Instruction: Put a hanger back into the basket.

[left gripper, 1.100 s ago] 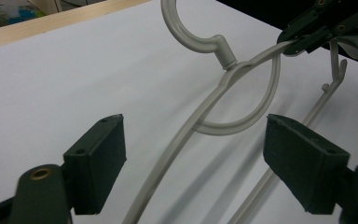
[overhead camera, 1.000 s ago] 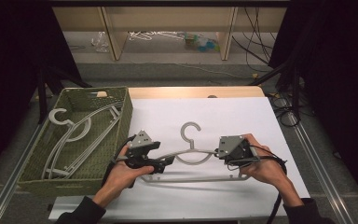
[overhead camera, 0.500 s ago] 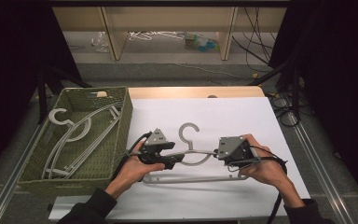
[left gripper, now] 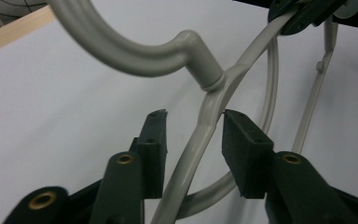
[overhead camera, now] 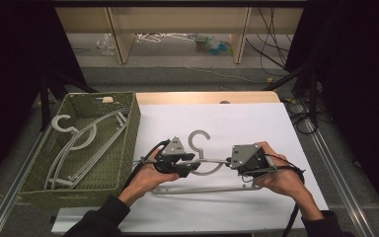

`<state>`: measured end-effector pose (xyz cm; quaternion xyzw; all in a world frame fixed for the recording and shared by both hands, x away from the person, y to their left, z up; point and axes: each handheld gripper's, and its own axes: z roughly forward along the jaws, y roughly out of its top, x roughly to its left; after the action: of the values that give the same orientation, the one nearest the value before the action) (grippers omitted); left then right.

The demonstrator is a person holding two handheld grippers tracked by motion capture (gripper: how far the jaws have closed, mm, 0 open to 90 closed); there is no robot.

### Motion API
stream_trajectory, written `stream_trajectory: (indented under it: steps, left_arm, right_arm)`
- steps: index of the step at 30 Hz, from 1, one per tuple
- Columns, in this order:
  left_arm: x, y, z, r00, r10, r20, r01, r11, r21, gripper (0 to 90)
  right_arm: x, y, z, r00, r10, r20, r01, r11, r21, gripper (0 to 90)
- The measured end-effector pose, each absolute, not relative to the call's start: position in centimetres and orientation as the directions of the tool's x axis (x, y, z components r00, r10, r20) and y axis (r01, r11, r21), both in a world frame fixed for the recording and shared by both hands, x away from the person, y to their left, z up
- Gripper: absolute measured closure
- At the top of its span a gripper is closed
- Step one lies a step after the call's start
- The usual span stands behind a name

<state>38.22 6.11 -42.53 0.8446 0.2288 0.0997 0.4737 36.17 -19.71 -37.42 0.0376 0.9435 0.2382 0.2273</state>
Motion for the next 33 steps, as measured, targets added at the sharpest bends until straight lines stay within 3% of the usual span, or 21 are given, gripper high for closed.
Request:
stream_trajectory:
  steps: [14,24,29,33]
  left_arm:
    - [37.5,5.5,-41.4,0.923,0.375,0.085,0.151,-0.557,0.817,76.2]
    - [36.8,5.3,-41.2,0.924,0.377,0.061,0.181,-0.573,0.799,80.8]
    - [36.9,5.9,-40.7,0.910,0.413,0.038,0.217,-0.552,0.805,80.8]
    - [37.1,6.7,-40.2,0.895,0.445,0.038,0.238,-0.548,0.802,80.7]
  right_arm:
    - [36.4,-20.0,-37.3,-0.892,0.181,-0.415,-0.039,0.882,0.469,79.4]
    - [36.7,-19.9,-37.9,-0.885,0.231,-0.405,0.003,0.872,0.490,73.1]
    - [36.7,-19.9,-37.8,-0.865,0.324,-0.383,0.061,0.826,0.561,56.3]
    - [36.6,-20.0,-37.4,-0.832,0.436,-0.344,0.107,0.734,0.671,43.2]
